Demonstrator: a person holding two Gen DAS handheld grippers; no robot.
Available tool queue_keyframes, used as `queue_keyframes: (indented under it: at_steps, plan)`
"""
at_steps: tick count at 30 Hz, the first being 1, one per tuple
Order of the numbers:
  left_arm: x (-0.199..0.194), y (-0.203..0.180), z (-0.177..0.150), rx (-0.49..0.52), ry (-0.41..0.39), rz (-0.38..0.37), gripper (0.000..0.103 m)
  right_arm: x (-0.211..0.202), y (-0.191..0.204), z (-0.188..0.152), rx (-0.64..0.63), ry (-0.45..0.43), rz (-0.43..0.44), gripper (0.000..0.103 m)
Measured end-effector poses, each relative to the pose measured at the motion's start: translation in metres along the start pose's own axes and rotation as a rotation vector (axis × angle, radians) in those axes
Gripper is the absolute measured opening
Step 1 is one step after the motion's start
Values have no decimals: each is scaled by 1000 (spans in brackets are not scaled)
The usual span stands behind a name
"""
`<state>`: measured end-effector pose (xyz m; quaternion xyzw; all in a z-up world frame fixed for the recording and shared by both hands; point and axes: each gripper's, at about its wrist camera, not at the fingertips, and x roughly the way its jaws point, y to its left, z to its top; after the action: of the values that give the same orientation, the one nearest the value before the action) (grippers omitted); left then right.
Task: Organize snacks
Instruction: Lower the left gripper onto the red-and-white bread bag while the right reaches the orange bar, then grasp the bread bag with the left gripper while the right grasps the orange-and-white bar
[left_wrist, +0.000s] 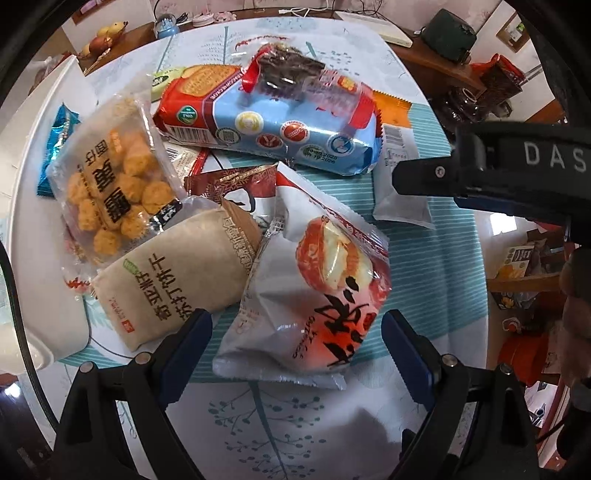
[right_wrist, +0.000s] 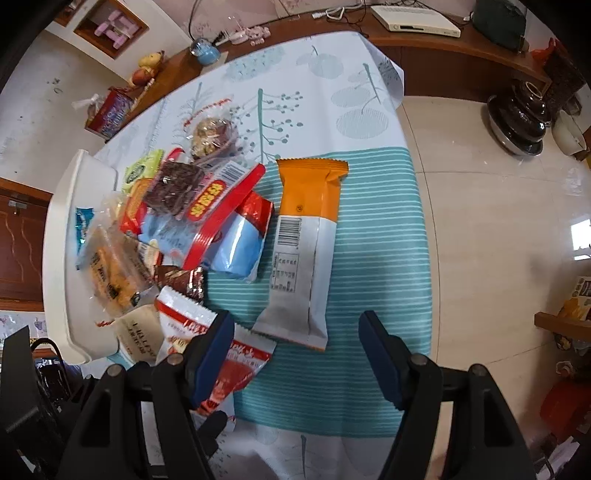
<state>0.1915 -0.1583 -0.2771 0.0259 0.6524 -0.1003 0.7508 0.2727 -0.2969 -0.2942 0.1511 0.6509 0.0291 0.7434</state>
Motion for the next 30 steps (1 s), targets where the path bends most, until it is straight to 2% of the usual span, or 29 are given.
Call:
queue_keyframes:
  at_steps: [7,14,19,23,30]
  plan:
    - [17,-6,8,5,41,14,91,17,6,9,-12,44,-58,70]
    - [30,-22,15,39,30,48,90,28,12,14,-40,77,-121,63]
    - [29,-30,16,49,22,72,81,29,19,17,-58,69,-157,56]
    - [27,-33,15,59,17,78,77,28,21,18,-68,64,-189,43]
    - [20,-44,12,79,8,102,69,25,14,17,-63,64,-172,39]
